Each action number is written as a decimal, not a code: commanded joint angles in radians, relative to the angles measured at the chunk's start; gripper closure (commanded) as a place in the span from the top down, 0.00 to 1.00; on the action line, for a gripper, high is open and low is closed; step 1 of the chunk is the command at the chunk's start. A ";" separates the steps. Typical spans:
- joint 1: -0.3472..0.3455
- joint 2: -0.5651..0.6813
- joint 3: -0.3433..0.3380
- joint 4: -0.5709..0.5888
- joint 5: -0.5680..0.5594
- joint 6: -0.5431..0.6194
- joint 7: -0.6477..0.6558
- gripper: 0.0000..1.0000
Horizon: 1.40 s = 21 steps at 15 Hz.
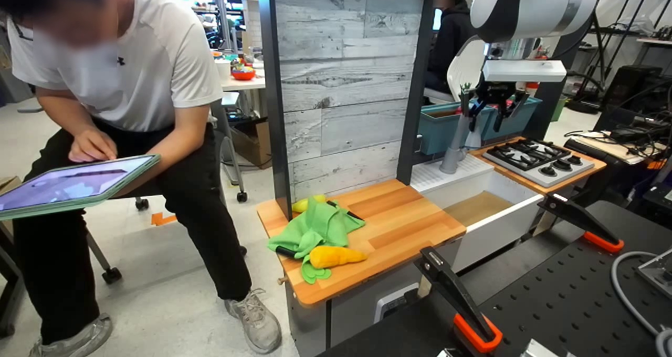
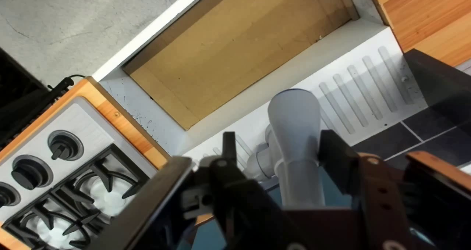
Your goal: Move the faucet spout to the left
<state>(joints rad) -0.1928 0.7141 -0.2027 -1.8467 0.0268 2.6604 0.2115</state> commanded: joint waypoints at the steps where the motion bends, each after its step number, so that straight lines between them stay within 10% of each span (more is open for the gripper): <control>1: 0.014 0.031 -0.017 0.032 0.005 0.025 0.010 0.30; 5: 0.029 0.037 -0.019 0.034 -0.001 0.029 0.011 0.02; 21: -0.008 0.123 0.062 0.145 0.141 0.022 0.040 0.06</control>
<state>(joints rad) -0.1759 0.7265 -0.1826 -1.8168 0.1163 2.6547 0.2447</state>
